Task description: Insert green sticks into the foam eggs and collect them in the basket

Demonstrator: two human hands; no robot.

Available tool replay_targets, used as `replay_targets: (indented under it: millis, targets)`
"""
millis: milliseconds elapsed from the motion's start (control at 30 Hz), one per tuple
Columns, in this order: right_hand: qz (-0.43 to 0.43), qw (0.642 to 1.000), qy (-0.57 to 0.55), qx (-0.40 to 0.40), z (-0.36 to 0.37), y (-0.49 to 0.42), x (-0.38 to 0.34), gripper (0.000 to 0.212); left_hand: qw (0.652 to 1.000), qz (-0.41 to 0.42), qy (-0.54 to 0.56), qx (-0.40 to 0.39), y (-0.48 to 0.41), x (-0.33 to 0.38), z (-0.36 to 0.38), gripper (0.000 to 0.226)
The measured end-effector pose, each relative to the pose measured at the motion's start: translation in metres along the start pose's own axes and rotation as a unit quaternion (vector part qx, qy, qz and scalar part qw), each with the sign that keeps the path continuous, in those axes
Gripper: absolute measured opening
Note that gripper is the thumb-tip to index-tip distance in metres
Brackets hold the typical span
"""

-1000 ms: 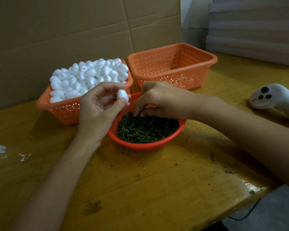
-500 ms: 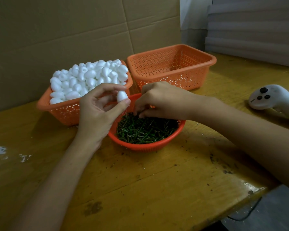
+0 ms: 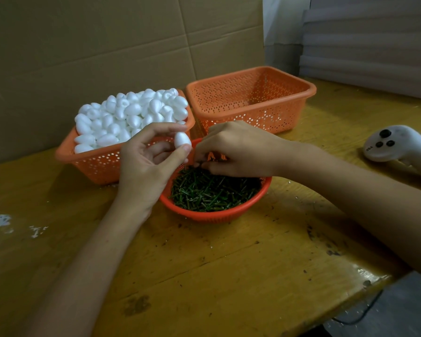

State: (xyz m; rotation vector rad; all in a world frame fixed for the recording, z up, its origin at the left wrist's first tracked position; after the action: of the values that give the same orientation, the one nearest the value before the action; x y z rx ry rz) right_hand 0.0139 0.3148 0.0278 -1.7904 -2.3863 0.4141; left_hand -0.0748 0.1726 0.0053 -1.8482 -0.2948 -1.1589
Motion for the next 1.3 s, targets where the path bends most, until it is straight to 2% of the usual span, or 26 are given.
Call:
replay_targets:
  millis: [400, 1033, 1300]
  targets:
    - [-0.004, 1.0, -0.01, 0.009, 0.0001, 0.0003, -0.0005, 0.017, 1.0, 0.002, -0.009, 0.004, -0.0015, -0.0001, -0.0001, 0.025]
    - [-0.004, 1.0, -0.012, 0.009, -0.0027, 0.0008, -0.0027, 0.021, 1.0, -0.009, -0.005, 0.002, 0.0001, 0.0031, -0.0003, 0.029]
    - [-0.004, 1.0, -0.01, 0.013, -0.0027, 0.0006, -0.0026, 0.022, 1.0, -0.008, 0.001, 0.001, -0.0013, 0.0012, -0.0013, 0.021]
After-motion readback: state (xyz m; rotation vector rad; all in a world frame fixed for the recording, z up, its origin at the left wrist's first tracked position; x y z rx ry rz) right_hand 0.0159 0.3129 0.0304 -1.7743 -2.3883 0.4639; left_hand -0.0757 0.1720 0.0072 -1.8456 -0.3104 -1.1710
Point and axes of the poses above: each hand's wrist, its own y-axis away from the middle knuckle, its own z-axis out of the palm, x = y × z, the point moved 5 cm from there along -y, towards the middle knuckle, and after that the axes turned 1 degree about -y, right-handed, at the moved point
